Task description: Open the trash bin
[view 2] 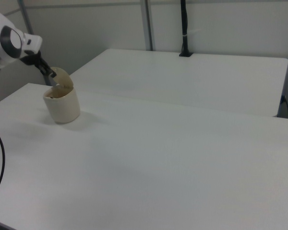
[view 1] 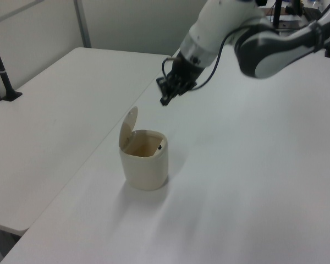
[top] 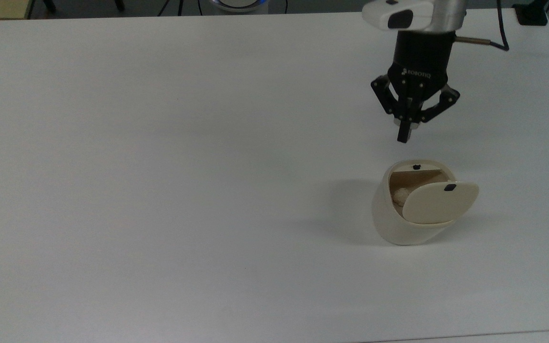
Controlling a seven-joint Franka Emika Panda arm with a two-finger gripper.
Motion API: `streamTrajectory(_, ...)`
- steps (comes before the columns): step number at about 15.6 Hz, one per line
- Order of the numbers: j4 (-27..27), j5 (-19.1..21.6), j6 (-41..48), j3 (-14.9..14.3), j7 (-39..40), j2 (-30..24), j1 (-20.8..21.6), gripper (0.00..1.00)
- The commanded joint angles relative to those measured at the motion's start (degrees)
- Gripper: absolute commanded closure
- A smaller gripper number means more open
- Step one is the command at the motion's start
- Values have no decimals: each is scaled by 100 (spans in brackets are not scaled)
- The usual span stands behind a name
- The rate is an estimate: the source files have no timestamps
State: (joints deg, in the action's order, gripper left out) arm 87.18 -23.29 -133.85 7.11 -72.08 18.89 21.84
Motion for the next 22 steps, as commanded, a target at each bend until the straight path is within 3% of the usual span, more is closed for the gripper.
streamTrajectory(1,221,421,972,404,605,-736,-443,98)
streamTrajectory(3,221,859,1631,528,1263,-1079,-698,91)
streamTrajectory(4,221,1166,1921,528,1676,-1255,-803,80)
streamTrajectory(6,221,1729,2563,528,2450,-1580,-1058,25)
streamTrajectory(8,230,1994,3091,528,2952,-1862,-1287,4)
streamTrajectory(9,230,2073,3363,528,3154,-1959,-1401,0)
streamTrajectory(14,475,2504,4357,449,4901,-2600,-2008,0)
streamTrajectory(18,687,2723,4938,-41,5800,-2830,-2175,0)
streamTrajectory(22,634,2883,4895,-490,6661,-2821,-2342,0)
